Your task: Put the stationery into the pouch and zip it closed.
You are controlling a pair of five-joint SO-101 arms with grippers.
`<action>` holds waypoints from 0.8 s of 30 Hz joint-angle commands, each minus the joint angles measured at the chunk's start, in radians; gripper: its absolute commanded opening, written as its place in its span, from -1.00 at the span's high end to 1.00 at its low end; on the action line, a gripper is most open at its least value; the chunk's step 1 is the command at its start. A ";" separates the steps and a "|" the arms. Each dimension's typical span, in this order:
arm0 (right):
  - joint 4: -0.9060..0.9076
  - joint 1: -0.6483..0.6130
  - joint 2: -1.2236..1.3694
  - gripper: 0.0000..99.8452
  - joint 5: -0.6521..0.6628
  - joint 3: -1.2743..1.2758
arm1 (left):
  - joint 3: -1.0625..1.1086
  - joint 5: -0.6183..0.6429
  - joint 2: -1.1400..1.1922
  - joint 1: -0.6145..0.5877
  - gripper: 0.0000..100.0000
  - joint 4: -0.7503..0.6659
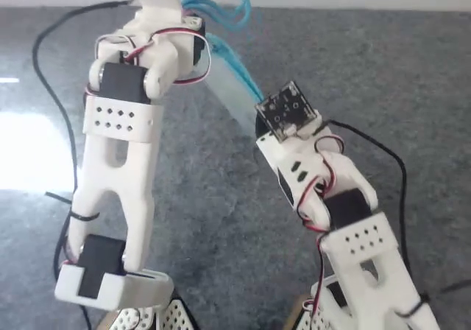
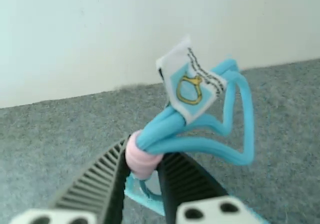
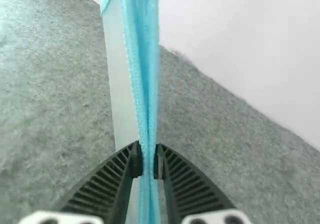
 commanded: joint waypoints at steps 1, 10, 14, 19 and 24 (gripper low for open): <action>0.007 -0.002 -0.079 0.98 0.018 0.055 | -0.042 0.011 -0.006 -0.009 0.98 -0.037; 0.048 0.122 -0.139 0.98 0.021 0.138 | -0.033 0.011 0.006 0.071 0.98 0.015; 0.061 0.143 -0.329 0.98 -0.026 0.186 | -0.008 0.011 0.048 0.035 0.98 0.008; 0.209 0.107 -0.576 0.99 -0.034 0.184 | -0.008 0.011 0.063 0.029 0.98 0.009; 0.262 0.122 -0.653 0.99 -0.083 0.175 | -0.008 0.011 0.063 0.074 0.98 0.020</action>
